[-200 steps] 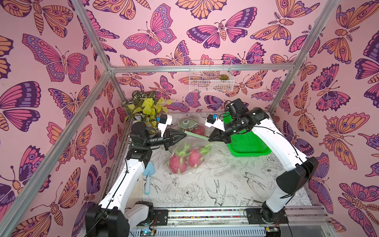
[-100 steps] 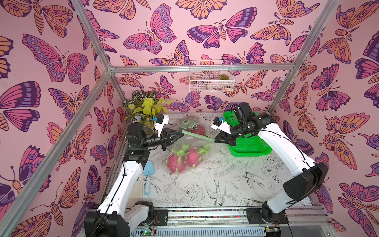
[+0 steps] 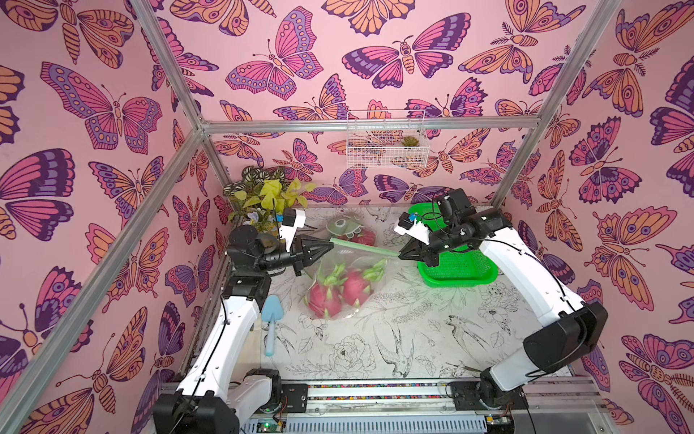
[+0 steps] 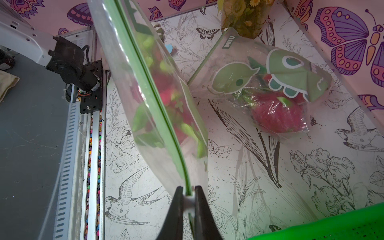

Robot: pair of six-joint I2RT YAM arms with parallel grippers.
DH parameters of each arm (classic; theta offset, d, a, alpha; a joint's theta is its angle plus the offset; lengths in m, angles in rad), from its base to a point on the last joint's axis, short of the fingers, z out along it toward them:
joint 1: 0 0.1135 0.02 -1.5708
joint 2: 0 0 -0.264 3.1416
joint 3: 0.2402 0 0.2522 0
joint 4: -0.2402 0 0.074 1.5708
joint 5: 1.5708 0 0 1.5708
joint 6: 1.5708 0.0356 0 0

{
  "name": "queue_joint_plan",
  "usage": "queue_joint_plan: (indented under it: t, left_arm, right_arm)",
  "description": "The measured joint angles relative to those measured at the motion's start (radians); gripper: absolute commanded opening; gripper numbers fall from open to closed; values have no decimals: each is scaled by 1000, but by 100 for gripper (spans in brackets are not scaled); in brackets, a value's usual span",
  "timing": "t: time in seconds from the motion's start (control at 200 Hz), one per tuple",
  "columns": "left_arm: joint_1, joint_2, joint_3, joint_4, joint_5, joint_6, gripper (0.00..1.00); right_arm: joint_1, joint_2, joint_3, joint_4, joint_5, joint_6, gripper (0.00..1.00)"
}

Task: Open the zip-top bag and take out the dragon fruit
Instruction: Unzip the zipper on the zipper food storage bag, then adjust the zipper food storage bag at the center of the board.

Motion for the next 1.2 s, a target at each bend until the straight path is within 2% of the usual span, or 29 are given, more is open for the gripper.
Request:
queue_joint_plan:
  t: [1.022,1.107,1.197]
  left_arm:
    - [13,-19,16,-3,0,-4,0]
    - [13,-19,16,-2,0,-4,0]
    - [10,-19,16,0,0,-3,0]
  right_arm:
    - [-38,-25,-16,-4,-15,0,0]
    - [-38,-25,-16,-5,-21,0,7]
    - [-39,-25,-15,-12,-39,2,19]
